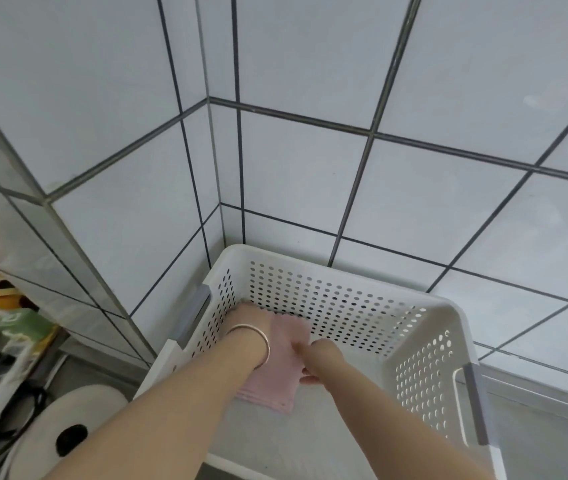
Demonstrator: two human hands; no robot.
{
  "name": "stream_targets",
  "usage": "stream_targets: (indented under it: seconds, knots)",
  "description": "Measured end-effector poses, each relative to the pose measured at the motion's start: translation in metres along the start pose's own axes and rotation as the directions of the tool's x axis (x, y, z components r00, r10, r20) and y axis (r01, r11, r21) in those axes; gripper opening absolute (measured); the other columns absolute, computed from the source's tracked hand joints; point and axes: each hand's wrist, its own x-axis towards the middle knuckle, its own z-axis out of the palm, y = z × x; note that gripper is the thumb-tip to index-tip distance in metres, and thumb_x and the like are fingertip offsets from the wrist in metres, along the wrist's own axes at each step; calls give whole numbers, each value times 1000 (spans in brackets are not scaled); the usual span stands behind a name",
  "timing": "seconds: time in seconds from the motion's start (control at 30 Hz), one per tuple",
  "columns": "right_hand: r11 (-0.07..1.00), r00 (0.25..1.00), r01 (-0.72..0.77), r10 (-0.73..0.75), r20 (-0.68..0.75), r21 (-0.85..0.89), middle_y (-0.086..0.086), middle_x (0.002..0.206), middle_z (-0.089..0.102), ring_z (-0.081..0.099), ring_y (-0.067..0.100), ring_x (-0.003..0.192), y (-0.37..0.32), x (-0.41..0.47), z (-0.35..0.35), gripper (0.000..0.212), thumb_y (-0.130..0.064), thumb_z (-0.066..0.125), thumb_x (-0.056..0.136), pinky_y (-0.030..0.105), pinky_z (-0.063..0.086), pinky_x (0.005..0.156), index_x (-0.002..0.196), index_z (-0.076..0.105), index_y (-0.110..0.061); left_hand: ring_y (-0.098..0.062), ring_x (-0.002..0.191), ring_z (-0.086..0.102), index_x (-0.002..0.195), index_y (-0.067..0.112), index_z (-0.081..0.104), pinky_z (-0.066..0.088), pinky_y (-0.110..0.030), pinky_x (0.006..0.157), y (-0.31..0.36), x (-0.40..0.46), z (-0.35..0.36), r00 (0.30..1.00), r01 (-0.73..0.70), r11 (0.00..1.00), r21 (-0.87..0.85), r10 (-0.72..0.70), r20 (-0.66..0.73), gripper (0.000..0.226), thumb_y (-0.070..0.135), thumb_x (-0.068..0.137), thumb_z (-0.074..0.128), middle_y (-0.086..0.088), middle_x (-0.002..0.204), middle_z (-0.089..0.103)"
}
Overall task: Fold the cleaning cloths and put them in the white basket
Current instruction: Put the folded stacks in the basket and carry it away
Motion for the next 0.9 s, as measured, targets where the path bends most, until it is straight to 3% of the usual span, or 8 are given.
stream_targets:
  seconds: [0.1, 0.2, 0.27, 0.5, 0.6, 0.73, 0.83, 0.9]
  knots:
    - [828, 909, 231, -371, -190, -510, 9, 117, 50, 52, 24, 99, -9, -16, -1, 36, -24, 53, 88, 31, 44, 75, 118, 43, -7, -33, 131, 37, 139, 2, 30, 38, -42, 105, 7, -1, -4, 985, -163, 937, 309, 174, -6, 47, 5, 92, 38, -14, 142, 37]
    - [382, 749, 404, -660, 61, -831, 8, 130, 41, 41, 25, 119, -3, -29, 5, 54, -40, 56, 86, 35, 41, 93, 128, 39, -10, -35, 143, 13, 145, 2, 15, 19, -49, 117, 3, 1, 11, 959, -269, 840, 471, 187, 214, 70, 18, 90, 55, -16, 154, 16]
    - [272, 749, 444, -635, 187, -854, 10, 145, 29, 26, 27, 135, 8, -24, 6, 74, -50, 60, 79, 39, 29, 108, 136, 33, -10, -34, 145, 5, 147, 4, 6, 24, -49, 116, -10, 4, 26, 964, -247, 852, 462, 168, 206, 88, 22, 83, 64, -17, 155, 5]
    - [408, 884, 411, -398, 247, -815, 3, 157, -19, -10, 22, 146, 34, 2, 5, 96, -59, 48, 84, 42, 1, 119, 149, -8, -17, -31, 146, -4, 148, 12, -6, 21, -49, 117, -26, 17, 44, 956, -252, 877, 410, 159, 248, 106, 32, 76, 69, -15, 156, -10]
    - [382, 891, 393, -382, 244, -837, 5, 159, -10, -4, 26, 146, 20, -3, 0, 92, -58, 50, 84, 44, 7, 119, 150, 0, -17, -32, 145, 11, 148, 7, 11, 18, -45, 119, -18, 9, 27, 946, -265, 878, 399, 156, 284, 83, 29, 85, 61, -16, 156, 8]
    - [445, 880, 402, -429, 204, -800, 7, 149, 34, 36, 28, 134, -23, -53, -23, 63, -49, 46, 91, 44, 35, 107, 143, 31, -19, -27, 101, 60, 129, 10, 49, 52, -37, 91, 7, -34, -27, 931, -361, 856, 370, 303, 206, 45, 27, 88, 55, -11, 120, 60]
    - [477, 752, 478, -657, 63, -737, 2, 135, 53, 51, 23, 122, -32, -122, -51, 43, -38, 42, 95, 39, 42, 101, 135, 44, -23, -25, 111, 57, 132, 19, 46, 48, -38, 94, 2, -90, -66, 875, -437, 879, 189, 465, -136, 42, 33, 92, 49, -7, 128, 57]
    - [478, 490, 622, -856, -168, -620, -3, 116, 64, 61, 14, 105, -11, -172, -64, 32, -31, 47, 93, 33, 50, 88, 122, 56, -22, -20, 119, 54, 132, 21, 46, 44, -40, 100, -16, -137, -79, 730, -556, 830, 28, 505, -461, 40, 30, 93, 45, -2, 132, 56]
